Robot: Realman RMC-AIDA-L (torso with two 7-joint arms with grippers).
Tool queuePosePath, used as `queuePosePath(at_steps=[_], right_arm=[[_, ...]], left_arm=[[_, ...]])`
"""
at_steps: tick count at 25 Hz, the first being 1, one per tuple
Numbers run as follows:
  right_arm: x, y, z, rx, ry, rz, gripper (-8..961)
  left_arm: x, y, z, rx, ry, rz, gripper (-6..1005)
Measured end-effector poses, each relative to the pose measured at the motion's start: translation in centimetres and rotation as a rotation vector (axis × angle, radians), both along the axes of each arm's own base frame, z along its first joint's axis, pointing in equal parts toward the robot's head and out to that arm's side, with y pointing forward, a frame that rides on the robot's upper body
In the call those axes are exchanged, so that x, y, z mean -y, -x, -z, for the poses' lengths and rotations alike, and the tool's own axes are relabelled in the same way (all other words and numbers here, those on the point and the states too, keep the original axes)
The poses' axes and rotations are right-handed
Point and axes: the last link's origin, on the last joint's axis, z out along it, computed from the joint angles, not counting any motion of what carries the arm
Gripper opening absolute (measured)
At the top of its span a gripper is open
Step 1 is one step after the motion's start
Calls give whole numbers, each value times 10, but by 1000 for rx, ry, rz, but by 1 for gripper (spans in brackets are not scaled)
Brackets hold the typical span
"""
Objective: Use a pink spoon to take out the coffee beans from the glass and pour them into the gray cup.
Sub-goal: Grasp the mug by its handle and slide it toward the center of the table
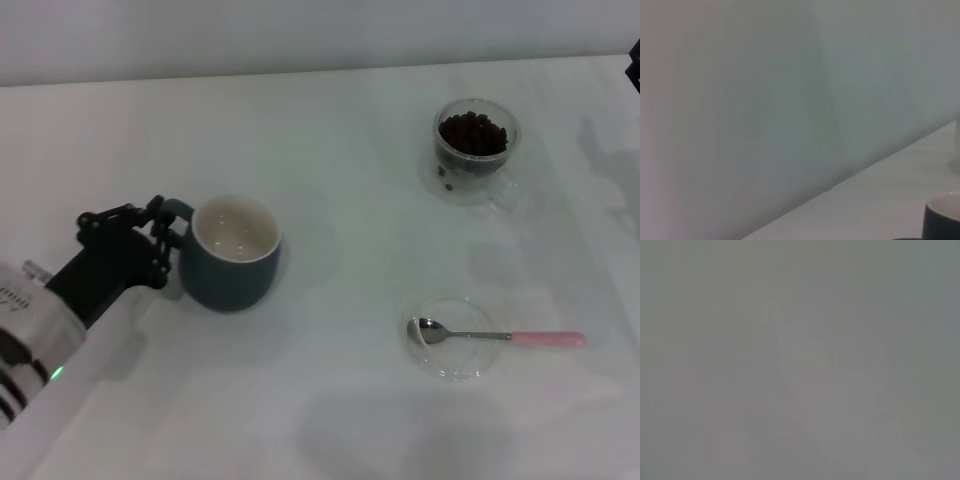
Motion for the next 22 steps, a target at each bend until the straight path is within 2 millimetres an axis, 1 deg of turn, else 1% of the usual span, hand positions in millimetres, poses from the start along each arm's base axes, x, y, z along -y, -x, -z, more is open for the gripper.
queuePosePath(at_steps=[7, 9, 16, 21, 22], right_arm=[[0, 2, -1, -5, -9, -15, 853], [0, 3, -2, -5, -11, -19, 852], [1, 2, -2, -5, -12, -18, 849], [1, 2, -2, -5, -15, -21, 846], [1, 2, -2, -5, -15, -22, 846]], left_arm=[[-6, -6, 10, -32, 31, -12, 103], [-5, -8, 13, -35, 40, -9, 102], [4, 0, 16, -55, 47, -29, 90], [10, 5, 17, -57, 51, -46, 109], [10, 5, 17, -57, 50, -47, 153]])
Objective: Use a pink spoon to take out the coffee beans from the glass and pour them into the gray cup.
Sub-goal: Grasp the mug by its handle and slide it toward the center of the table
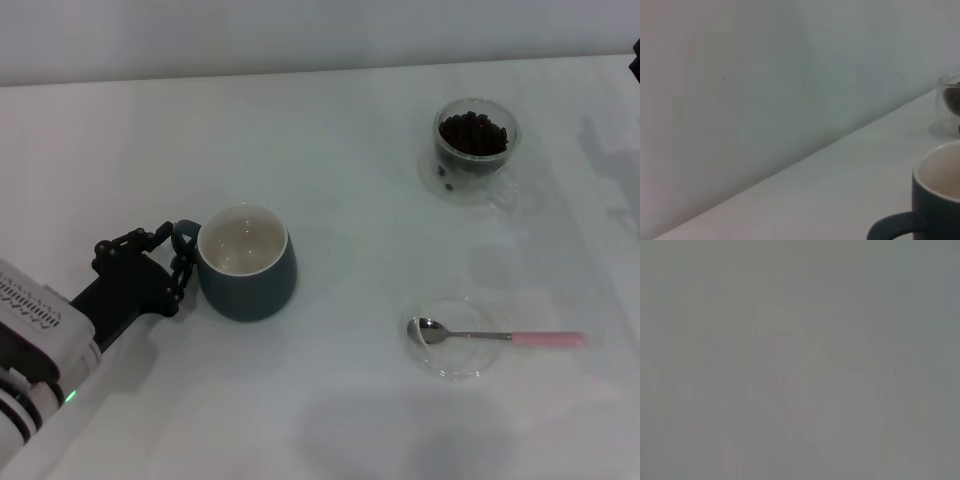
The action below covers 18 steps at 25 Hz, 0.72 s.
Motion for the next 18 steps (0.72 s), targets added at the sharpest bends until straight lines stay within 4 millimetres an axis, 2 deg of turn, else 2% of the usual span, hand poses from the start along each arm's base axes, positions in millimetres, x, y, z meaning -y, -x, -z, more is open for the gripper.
queuePosePath(at_steps=[3, 8, 13, 18], right_arm=[[1, -1, 0, 0, 1, 2, 844], [3, -2, 2, -3, 4, 7, 842], [4, -2, 3, -7, 6, 8, 840], [4, -2, 3, -8, 7, 8, 837]], left_arm=[[4, 1, 0, 10, -2, -4, 287], [20, 7, 0, 20, -27, -8, 411], [38, 17, -8, 61, -84, -38, 536], [47, 21, -14, 85, -115, -41, 726]])
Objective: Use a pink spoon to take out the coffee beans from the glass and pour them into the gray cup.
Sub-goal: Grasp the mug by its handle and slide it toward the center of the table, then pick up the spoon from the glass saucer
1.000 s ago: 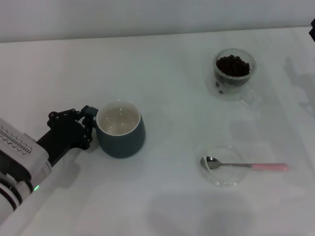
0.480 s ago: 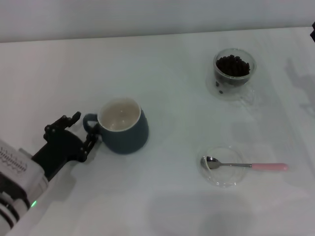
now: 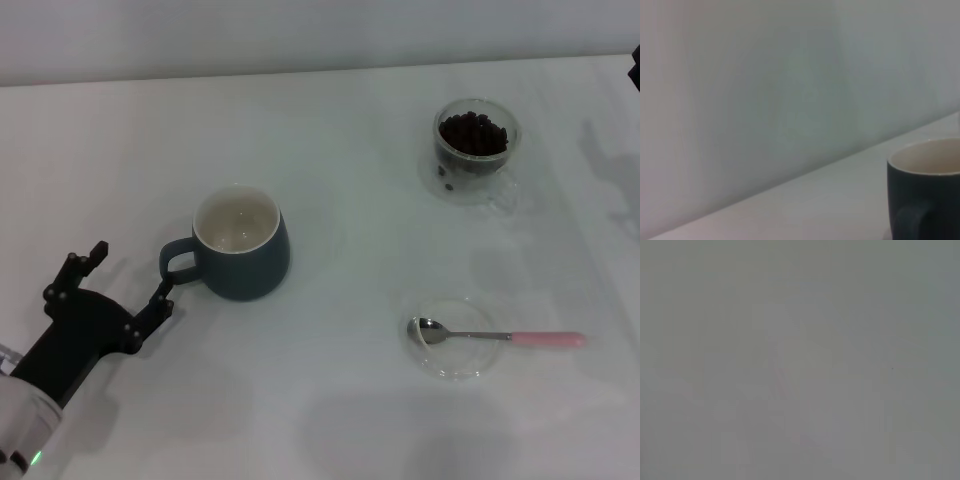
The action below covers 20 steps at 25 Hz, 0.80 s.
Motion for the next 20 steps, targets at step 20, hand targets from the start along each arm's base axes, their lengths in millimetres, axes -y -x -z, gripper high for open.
queuePosePath(at_steps=[20], right_arm=[[67, -34, 4, -461, 69, 11, 828]], left_arm=[[39, 23, -62, 261, -426, -132, 853]])
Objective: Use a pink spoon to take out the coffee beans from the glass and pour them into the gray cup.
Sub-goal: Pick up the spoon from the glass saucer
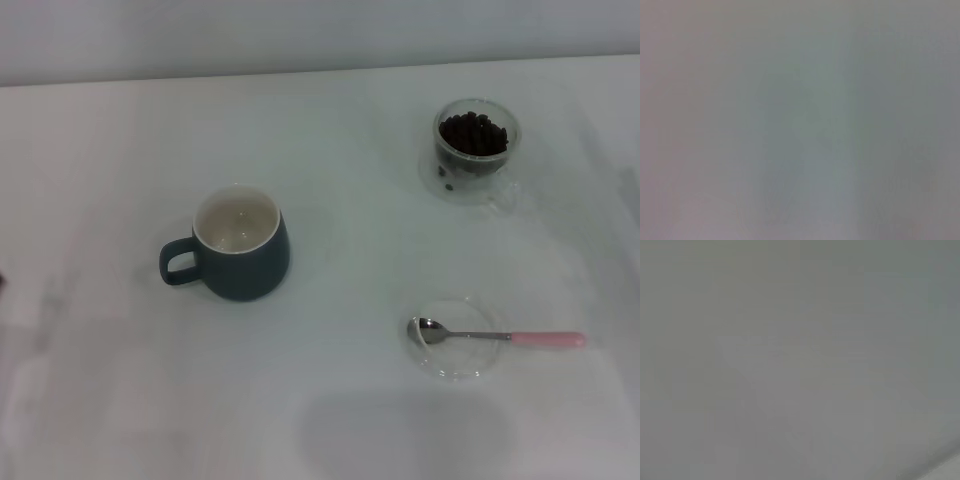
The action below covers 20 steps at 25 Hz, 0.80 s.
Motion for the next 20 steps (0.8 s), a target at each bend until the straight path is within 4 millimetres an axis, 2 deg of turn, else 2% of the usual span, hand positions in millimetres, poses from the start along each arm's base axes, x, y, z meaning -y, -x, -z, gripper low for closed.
queuePosePath(at_steps=[4, 5, 6, 9, 15, 16, 20], right_arm=[[39, -6, 2, -128, 17, -22, 826], [39, -6, 2, -128, 17, -22, 826], [64, -5, 10, -187, 50, -39, 825], [90, 2, 29, -244, 107, -54, 824], [115, 19, 57, -265, 179, -65, 821], [122, 24, 68, -265, 210, -67, 821], [129, 32, 80, -261, 238, -64, 819]], left_arm=[[-9, 12, -17, 95, -90, -76, 851], [-11, 14, -20, 104, -101, -83, 850], [-14, 15, -22, 108, -112, -90, 850], [-24, 14, -25, 116, -126, -95, 850], [-41, 6, -25, 120, -118, -65, 850], [-44, 4, -24, 120, -116, -58, 850], [-52, -3, -23, 119, -106, -34, 851]])
